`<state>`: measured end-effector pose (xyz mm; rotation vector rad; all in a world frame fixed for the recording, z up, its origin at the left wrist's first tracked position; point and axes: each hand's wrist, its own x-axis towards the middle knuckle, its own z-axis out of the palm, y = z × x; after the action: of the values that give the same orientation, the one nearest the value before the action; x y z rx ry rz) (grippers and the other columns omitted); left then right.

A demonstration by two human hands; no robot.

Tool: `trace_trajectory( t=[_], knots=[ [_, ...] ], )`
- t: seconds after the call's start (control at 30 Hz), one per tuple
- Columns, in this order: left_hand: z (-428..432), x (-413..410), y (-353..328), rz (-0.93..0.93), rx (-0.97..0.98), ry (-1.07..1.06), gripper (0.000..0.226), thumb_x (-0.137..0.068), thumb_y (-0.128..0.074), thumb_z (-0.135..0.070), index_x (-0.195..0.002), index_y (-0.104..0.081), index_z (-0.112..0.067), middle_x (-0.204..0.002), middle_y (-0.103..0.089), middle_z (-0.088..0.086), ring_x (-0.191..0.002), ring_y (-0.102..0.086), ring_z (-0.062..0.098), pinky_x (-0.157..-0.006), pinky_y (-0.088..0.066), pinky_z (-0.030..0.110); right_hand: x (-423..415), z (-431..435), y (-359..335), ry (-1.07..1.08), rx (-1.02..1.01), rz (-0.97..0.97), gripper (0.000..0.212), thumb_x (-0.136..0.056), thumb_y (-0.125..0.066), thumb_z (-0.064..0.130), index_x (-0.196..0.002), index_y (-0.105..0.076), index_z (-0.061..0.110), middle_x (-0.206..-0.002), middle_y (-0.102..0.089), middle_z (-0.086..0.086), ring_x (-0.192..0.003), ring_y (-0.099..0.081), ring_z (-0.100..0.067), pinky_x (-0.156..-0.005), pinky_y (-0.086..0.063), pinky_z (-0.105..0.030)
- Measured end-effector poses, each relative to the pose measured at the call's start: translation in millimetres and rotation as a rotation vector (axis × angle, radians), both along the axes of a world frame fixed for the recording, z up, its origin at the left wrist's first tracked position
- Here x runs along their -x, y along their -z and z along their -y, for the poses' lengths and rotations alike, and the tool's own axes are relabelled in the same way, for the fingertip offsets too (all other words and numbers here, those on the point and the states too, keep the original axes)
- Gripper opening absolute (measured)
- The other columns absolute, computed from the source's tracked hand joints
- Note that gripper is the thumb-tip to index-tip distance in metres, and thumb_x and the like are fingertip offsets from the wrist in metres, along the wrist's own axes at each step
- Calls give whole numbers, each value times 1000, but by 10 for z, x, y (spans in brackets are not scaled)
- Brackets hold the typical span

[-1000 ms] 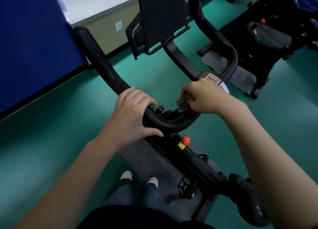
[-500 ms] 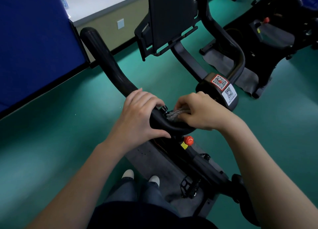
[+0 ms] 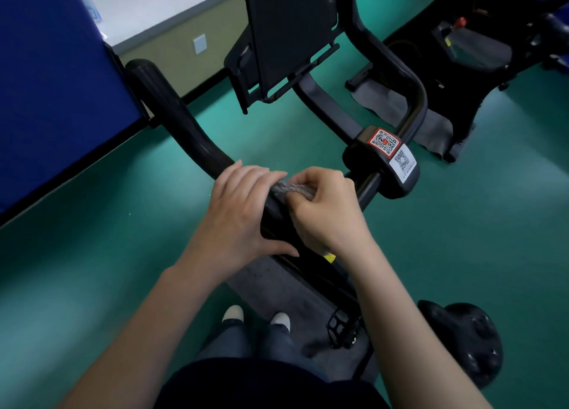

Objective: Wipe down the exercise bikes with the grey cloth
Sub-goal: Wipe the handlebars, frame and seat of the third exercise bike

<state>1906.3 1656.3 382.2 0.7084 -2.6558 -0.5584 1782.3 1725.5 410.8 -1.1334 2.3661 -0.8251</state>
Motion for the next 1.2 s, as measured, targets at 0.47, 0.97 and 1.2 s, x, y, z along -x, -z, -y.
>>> trace_trajectory(
  t=[0.47,0.97,1.2],
  knots=[
    [-36,-103,-141,59,60,130,88,-62,-61,-69,-130,-50,-13,-122,-55,0,-117,-48,18,-113,-12,36,86,-574,-133,102,183,31,14,-81,-64,11,-85,-68,24,-73,-64,19,-69,-55,16,-62,-37,2],
    [-500,95,-50,124,124,307,67,-77,-59,-57,-126,-56,-12,-129,-54,7,-122,-47,25,-111,-23,47,-261,-1891,288,853,615,333,23,-87,-62,3,-83,-67,25,-81,-71,7,-75,-65,-7,-68,-53,-22],
    [-974,82,45,114,201,326,62,-81,-59,-53,-128,-55,-12,-139,-47,8,-133,-37,26,-112,-20,47,-379,-2353,449,913,636,346,21,-87,-62,3,-85,-66,24,-85,-71,0,-77,-65,-11,-73,-53,-28]
  ],
)
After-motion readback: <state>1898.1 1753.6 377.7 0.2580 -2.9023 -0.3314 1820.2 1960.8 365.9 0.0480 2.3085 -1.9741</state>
